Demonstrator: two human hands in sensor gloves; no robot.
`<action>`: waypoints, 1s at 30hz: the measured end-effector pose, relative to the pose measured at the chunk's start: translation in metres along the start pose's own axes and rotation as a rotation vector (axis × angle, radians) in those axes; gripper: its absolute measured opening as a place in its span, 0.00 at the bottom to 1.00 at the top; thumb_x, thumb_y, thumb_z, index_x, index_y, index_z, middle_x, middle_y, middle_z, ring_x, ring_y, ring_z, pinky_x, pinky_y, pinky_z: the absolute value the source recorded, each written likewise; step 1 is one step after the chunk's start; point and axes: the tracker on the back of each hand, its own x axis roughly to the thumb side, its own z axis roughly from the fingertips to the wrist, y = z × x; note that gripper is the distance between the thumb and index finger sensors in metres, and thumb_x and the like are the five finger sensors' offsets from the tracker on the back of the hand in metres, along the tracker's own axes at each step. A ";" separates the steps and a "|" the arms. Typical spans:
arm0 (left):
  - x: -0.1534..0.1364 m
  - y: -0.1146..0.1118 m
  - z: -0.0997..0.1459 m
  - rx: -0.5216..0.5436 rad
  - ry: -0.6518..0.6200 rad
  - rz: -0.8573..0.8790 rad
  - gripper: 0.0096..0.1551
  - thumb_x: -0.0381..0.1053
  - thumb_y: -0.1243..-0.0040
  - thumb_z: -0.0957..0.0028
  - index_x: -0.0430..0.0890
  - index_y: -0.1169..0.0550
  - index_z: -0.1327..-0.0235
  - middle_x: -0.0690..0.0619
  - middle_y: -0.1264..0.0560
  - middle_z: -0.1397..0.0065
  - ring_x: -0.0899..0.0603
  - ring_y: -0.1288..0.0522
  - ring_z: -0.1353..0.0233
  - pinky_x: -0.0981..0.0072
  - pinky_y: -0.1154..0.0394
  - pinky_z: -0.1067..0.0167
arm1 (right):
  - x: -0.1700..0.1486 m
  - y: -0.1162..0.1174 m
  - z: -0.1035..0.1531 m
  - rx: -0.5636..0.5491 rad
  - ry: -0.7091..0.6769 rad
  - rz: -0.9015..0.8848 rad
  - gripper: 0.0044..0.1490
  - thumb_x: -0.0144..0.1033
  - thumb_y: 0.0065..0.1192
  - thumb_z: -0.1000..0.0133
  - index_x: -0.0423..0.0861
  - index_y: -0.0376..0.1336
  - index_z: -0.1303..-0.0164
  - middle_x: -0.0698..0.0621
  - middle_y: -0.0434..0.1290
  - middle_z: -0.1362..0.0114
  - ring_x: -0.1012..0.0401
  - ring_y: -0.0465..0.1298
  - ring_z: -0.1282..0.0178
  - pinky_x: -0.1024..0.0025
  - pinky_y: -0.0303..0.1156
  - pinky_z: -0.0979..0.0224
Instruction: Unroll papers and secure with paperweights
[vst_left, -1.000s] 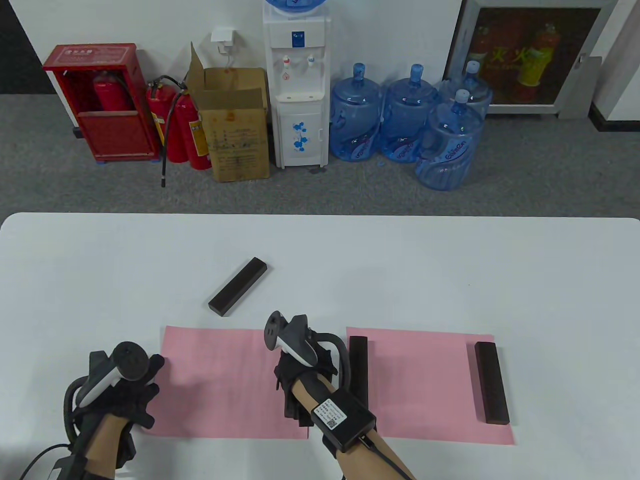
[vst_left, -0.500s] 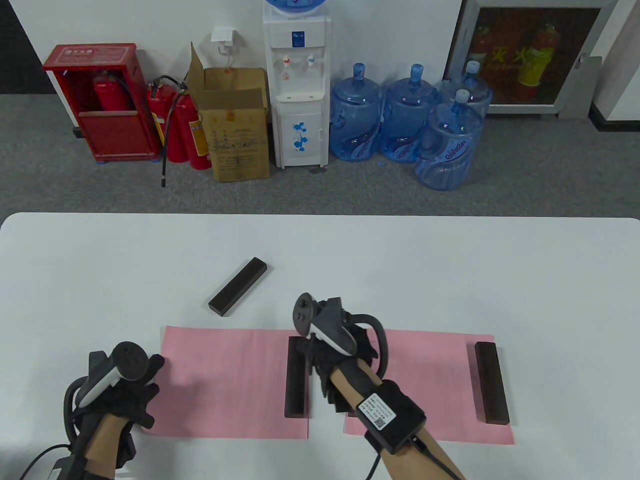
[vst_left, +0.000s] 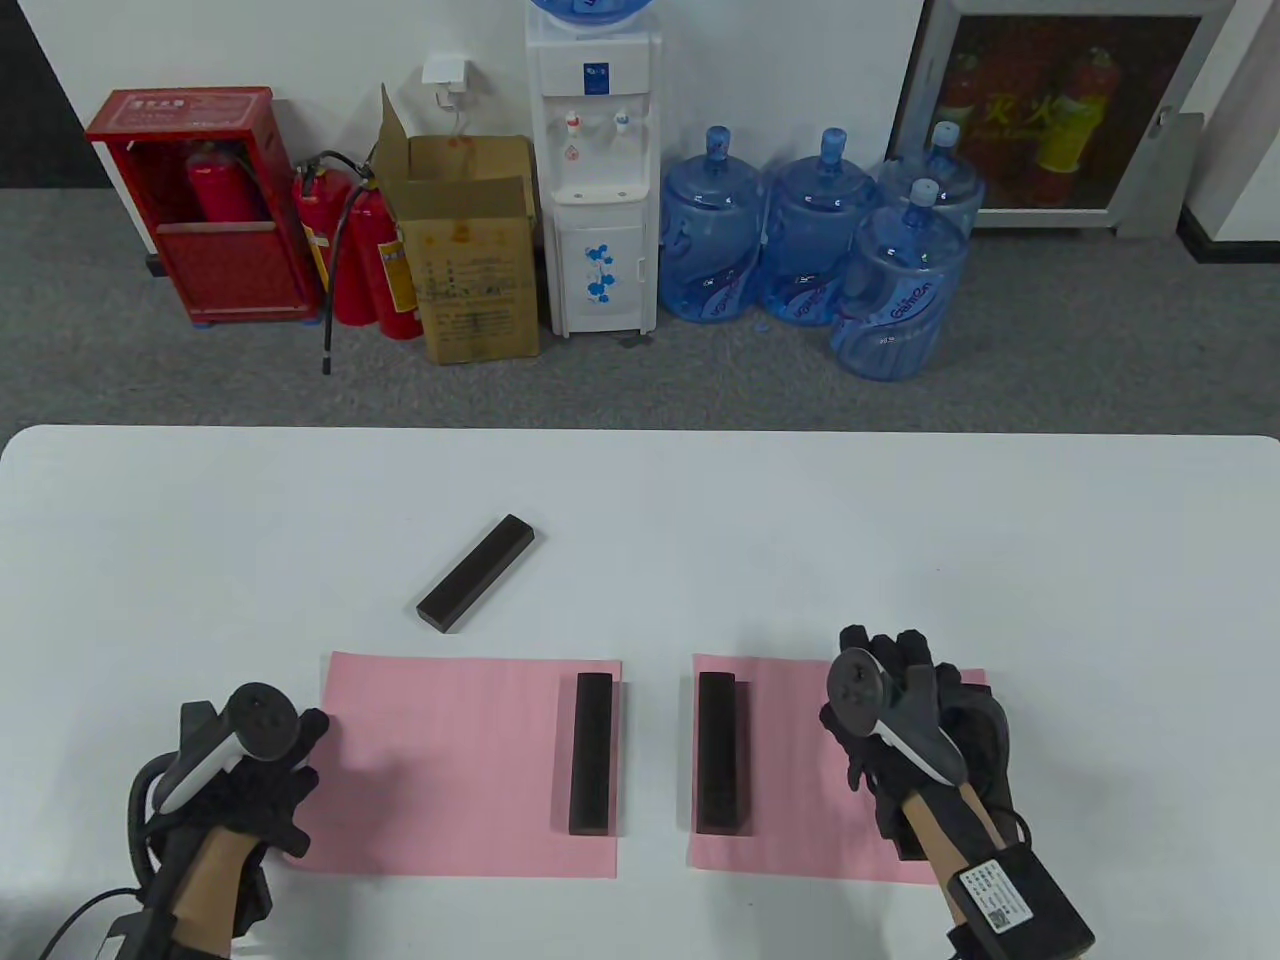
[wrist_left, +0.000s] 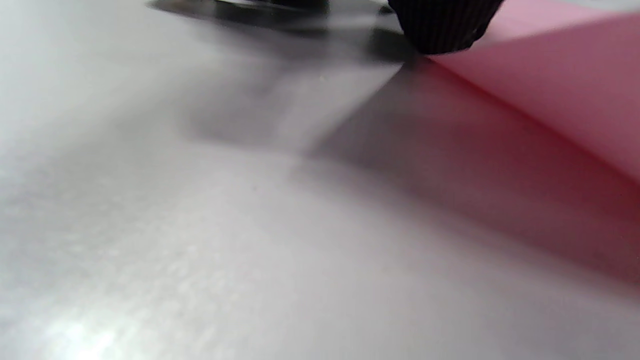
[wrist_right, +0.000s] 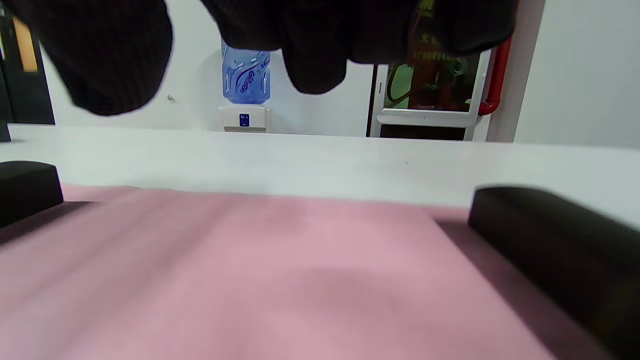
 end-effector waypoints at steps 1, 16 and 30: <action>0.000 0.000 0.000 0.000 0.000 0.000 0.35 0.58 0.48 0.43 0.72 0.46 0.23 0.46 0.58 0.11 0.32 0.57 0.13 0.31 0.53 0.21 | -0.003 0.002 0.002 -0.003 -0.001 -0.016 0.53 0.58 0.64 0.57 0.53 0.51 0.21 0.49 0.59 0.20 0.46 0.57 0.16 0.39 0.57 0.22; 0.047 0.067 0.016 0.142 0.072 -0.085 0.38 0.62 0.46 0.45 0.69 0.43 0.20 0.45 0.50 0.10 0.30 0.49 0.14 0.31 0.49 0.23 | -0.031 0.008 0.017 -0.061 0.028 0.012 0.51 0.58 0.63 0.56 0.54 0.54 0.22 0.49 0.60 0.20 0.47 0.56 0.16 0.39 0.56 0.21; 0.218 0.114 -0.071 0.177 0.090 -0.274 0.44 0.63 0.46 0.47 0.66 0.50 0.20 0.47 0.42 0.11 0.31 0.41 0.15 0.31 0.44 0.24 | -0.031 0.007 0.018 -0.059 0.005 0.008 0.50 0.58 0.63 0.56 0.54 0.55 0.22 0.49 0.60 0.20 0.46 0.56 0.15 0.39 0.56 0.21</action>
